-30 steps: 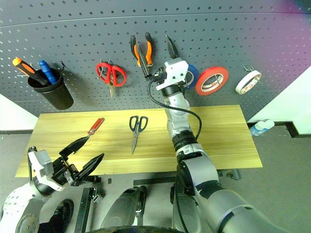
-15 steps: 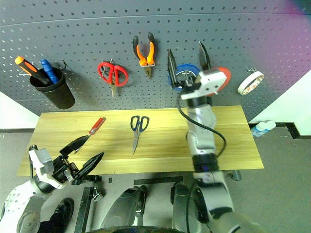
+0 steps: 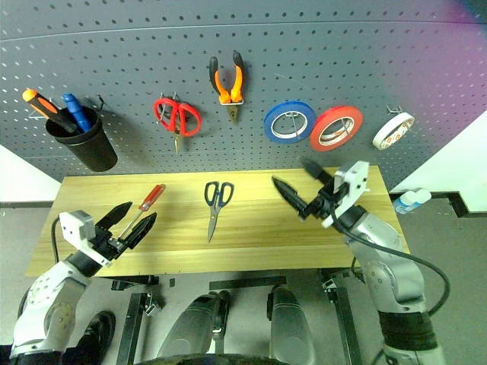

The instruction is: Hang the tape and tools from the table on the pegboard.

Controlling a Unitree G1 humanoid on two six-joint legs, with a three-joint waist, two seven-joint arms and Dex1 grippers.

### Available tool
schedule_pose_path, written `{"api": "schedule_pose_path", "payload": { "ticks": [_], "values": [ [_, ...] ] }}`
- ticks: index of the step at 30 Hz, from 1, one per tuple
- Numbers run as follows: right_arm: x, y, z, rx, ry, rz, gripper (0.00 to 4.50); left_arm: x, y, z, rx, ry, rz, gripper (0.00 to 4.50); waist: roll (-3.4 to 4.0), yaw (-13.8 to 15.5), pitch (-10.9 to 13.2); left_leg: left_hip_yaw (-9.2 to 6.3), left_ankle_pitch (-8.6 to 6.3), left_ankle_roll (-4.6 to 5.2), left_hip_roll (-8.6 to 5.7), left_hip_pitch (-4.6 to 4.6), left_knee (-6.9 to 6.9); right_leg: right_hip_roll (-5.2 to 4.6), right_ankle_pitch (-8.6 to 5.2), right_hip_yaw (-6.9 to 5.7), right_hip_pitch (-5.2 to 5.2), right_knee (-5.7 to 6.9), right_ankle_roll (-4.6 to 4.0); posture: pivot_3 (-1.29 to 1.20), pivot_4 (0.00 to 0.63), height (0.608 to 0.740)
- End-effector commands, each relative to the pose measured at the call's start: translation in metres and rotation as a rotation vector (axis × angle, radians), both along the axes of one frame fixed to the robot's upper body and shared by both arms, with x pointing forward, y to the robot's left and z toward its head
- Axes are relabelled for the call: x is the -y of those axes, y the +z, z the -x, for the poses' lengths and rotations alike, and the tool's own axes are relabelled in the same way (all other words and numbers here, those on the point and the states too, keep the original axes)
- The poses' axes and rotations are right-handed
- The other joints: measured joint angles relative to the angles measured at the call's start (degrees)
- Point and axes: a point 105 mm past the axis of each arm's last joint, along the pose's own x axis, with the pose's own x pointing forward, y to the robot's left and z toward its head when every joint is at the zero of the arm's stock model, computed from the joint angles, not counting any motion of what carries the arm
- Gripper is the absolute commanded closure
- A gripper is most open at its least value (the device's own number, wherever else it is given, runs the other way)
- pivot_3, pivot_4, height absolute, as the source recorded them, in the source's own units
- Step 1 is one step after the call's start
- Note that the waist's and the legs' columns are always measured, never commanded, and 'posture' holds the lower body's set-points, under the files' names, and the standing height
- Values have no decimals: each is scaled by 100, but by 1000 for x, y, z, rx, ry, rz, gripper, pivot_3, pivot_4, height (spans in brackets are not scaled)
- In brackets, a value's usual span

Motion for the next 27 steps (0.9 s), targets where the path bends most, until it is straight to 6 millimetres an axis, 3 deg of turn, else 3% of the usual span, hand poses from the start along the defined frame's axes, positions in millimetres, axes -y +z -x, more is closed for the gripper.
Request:
{"api": "schedule_pose_path", "payload": {
  "ticks": [1, 5, 7, 13, 20, 24, 27],
  "values": [
    [-11, 11, 20, -1, 169, 41, 36, 0, -12, -11, -131, 125, -40, 0, -9, 3, -4, -1, 0, 0, -3, 0, 6, 0, 3, 0, 2, -1, 6, -53, 208, 740],
    [-2, 5, 24, -35, 197, 75, 36, 11, -31, -18, -298, 190, -51, 0, -11, 14, -3, -2, -1, 0, -1, 12, 7, 1, -5, 0, 19, -7, 30, -60, 214, 740],
    [0, 4, 23, -18, 183, 90, 36, 17, -21, -23, -256, 189, -54, 0, -13, 19, -2, -3, -1, 0, -1, 11, 7, 1, -4, -1, 19, -7, 29, -64, 216, 740],
    [1, 6, 13, 14, 117, 88, 36, 33, -34, -35, -379, 268, -85, 0, -16, 9, -2, -2, -1, -2, -2, 11, 13, 1, 11, -1, 22, -7, 21, -74, 222, 740],
    [-10, 11, 13, 22, 93, 55, 36, 72, -28, -49, -406, 131, 81, 0, -21, 14, 1, 1, -1, -3, -3, 11, 12, 0, 12, 1, 20, -7, 20, -93, 236, 740],
    [-11, 15, 10, 33, 75, 57, 36, 77, -46, -56, -507, 154, -137, 0, -30, 7, 6, 1, 0, -4, -4, 12, 18, 2, 14, 1, 23, -5, 24, -101, 243, 740],
    [-10, 16, 8, 36, 61, 54, 36, 75, -40, -64, -486, 192, -117, 0, -37, -25, 11, 4, 0, -3, -4, 13, 17, 2, 15, 0, 23, -5, 25, -107, 247, 740]
  ]
}}
